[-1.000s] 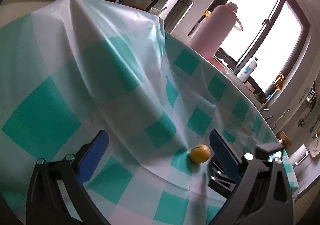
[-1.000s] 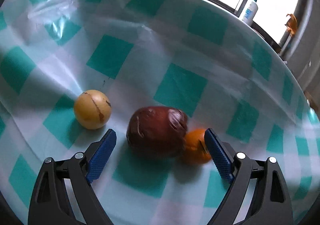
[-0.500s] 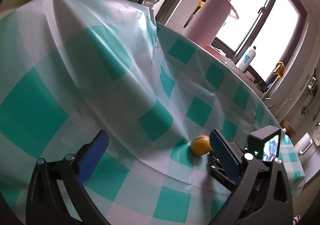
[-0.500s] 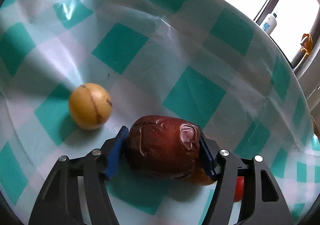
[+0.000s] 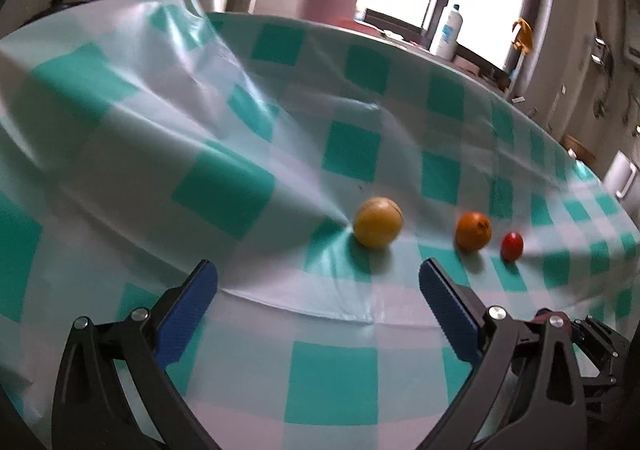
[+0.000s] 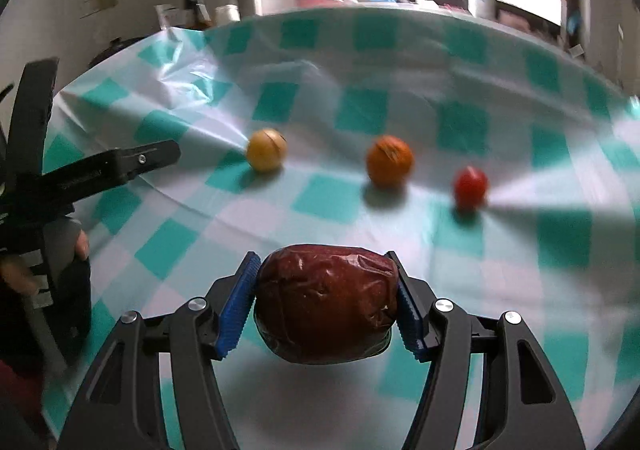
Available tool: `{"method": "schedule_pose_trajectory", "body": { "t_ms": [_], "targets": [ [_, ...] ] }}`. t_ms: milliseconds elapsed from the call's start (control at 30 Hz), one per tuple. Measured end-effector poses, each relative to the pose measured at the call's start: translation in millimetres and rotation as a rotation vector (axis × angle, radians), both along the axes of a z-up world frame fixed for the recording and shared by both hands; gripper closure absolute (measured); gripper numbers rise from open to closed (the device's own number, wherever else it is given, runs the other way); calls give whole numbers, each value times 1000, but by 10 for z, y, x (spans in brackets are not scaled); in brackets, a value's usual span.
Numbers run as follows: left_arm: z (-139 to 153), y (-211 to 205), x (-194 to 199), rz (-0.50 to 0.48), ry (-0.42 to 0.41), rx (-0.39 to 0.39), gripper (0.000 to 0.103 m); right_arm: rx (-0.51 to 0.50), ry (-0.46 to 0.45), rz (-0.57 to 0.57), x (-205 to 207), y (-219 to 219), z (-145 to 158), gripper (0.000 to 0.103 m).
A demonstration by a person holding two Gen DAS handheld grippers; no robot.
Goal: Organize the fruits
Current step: 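Grasp the yellow striped fruit with the left gripper while the right gripper holds the apple, then carry the apple and yellow fruit in both grippers down into the white box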
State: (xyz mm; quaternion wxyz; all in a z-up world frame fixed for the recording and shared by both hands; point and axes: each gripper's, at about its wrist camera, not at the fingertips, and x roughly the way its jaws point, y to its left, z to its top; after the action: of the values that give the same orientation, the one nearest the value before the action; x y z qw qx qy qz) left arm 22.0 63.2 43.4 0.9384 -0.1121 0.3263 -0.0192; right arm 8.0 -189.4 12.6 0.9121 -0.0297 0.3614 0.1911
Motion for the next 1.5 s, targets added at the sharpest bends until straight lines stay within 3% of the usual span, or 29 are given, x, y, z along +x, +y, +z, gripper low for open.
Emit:
{"method": "schedule_pose_trajectory", "body": {
  "t_ms": [133,367,500,733,967,1033,1067,1100,1500],
  "targets": [
    [-47,-85,39,-39,11,12,2,28,85,-58,23,-90,-77,41],
    [-108,-282,193,-123,66,56,2,39,137,-67,-82,-108,-149,36],
    [-136,-382,319,-142,91,95,2,37,149,-70,-61,-109,-157,37],
    [-184,-557,734,-151,123,176,2,-67,135,-77,-96,47,-169,39],
    [-288,-714,1185,-173,190,252,3,-50,140,-74,-90,19,-164,39],
    [-310,-740,1193,-195,194,260,19,-44,141,-73,-89,13,-162,39],
    [-341,-762,1176,-228,207,262,46,-42,141,-73,-90,10,-162,39],
    [-364,-777,1170,-239,222,267,60,-38,142,-72,-91,3,-163,39],
    [-171,-656,250,-284,99,90,59,-28,141,-74,-90,-14,-164,41]
  ]
}}
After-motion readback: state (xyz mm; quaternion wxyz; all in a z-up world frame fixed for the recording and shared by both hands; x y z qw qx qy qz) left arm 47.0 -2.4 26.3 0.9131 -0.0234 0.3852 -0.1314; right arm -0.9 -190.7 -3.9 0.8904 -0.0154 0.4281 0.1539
